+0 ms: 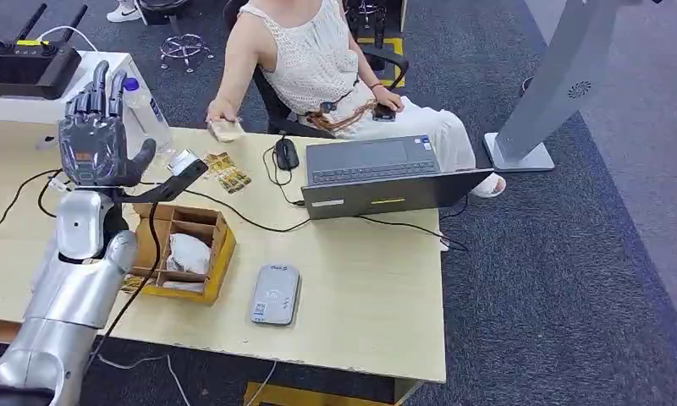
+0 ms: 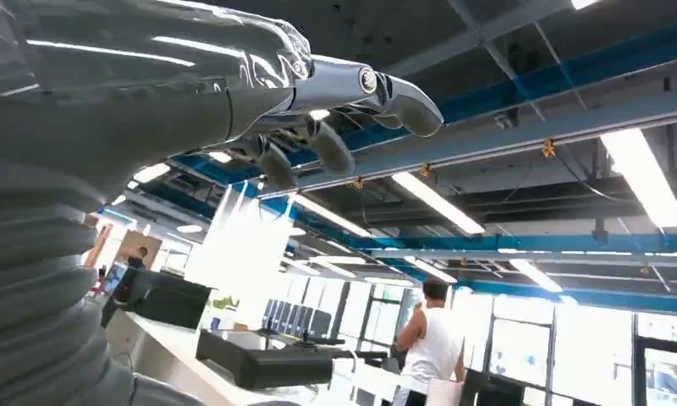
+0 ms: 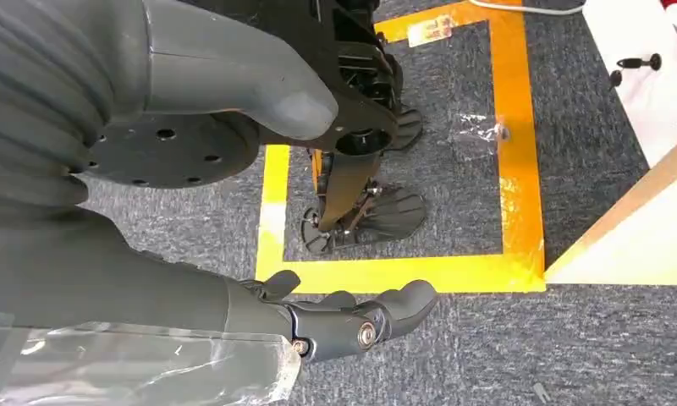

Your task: Pass the card to the sensor for recognition and then transmit it.

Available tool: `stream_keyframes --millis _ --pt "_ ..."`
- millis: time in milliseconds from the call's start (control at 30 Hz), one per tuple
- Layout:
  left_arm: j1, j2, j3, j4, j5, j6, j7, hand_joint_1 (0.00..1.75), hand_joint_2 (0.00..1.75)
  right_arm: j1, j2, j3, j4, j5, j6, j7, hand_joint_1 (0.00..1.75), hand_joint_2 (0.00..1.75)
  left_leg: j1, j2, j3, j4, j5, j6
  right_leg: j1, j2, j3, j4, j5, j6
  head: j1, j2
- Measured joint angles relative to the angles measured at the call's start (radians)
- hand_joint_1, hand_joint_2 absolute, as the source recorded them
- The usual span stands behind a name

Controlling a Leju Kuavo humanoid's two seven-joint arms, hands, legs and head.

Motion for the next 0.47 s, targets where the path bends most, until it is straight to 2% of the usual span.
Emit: stream_keyframes --millis 67,133,200,300,333,433,467 --pt "0.009 0.001 0.0 0.0 0.014 0.01 -0.009 0.0 1.75 0.002 0.0 0.0 0.0 -0.002 0.0 -0.002 0.0 1.75 0.0 0.0 0.0 0.0 0.0 0.0 0.0 0.0 0.0 0.0 0.0 0.0 0.0 0.0" --pt "0.03 0.005 0.001 -0.008 0.06 0.021 -0.044 0.0 1.75 0.004 0.0 0.0 0.0 -0.007 0.0 -0.005 0.0 1.75 0.0 0.0 0.0 0.0 0.0 0.0 0.0 0.0 0.0 0.0 0.0 0.0 0.0 0.0" --pt "0.079 0.013 0.01 -0.051 0.186 0.019 -0.123 0.0 1.75 0.008 0.0 0.0 0.0 -0.014 0.0 -0.012 0.0 1.75 0.0 0.001 0.0 -0.001 0.0 0.0 0.0 0.001 0.0 0.0 0.0 0.0 0.0 0.0" --pt "0.208 0.026 0.049 -0.19 0.496 -0.052 -0.283 0.0 1.75 0.02 0.0 -0.005 0.0 -0.029 0.001 -0.03 0.0 1.75 0.0 0.003 0.0 -0.001 -0.002 -0.001 0.0 0.004 -0.001 0.0 -0.001 0.0 0.0 0.0" --pt "0.254 0.032 0.068 -0.238 0.554 -0.067 -0.311 0.0 1.75 0.025 0.0 -0.008 0.0 -0.032 0.001 -0.035 0.0 1.75 0.0 0.003 0.0 -0.001 -0.003 -0.001 0.0 0.004 -0.001 0.0 -0.001 -0.001 0.0 0.0" --pt "0.331 0.041 0.117 -0.327 0.596 -0.094 -0.336 0.0 1.75 0.036 -0.001 -0.016 0.0 -0.035 0.001 -0.039 0.0 1.75 0.001 0.001 -0.002 -0.001 -0.003 -0.001 0.0 0.001 -0.003 0.0 -0.002 0.0 0.0 0.0" --pt "0.351 0.043 0.129 -0.348 0.633 -0.123 -0.349 0.0 1.75 0.036 -0.001 -0.019 0.0 -0.039 0.001 -0.041 0.0 1.75 0.0 0.0 -0.003 -0.001 -0.003 -0.001 0.0 0.001 -0.002 0.0 -0.002 0.0 -0.001 0.0"
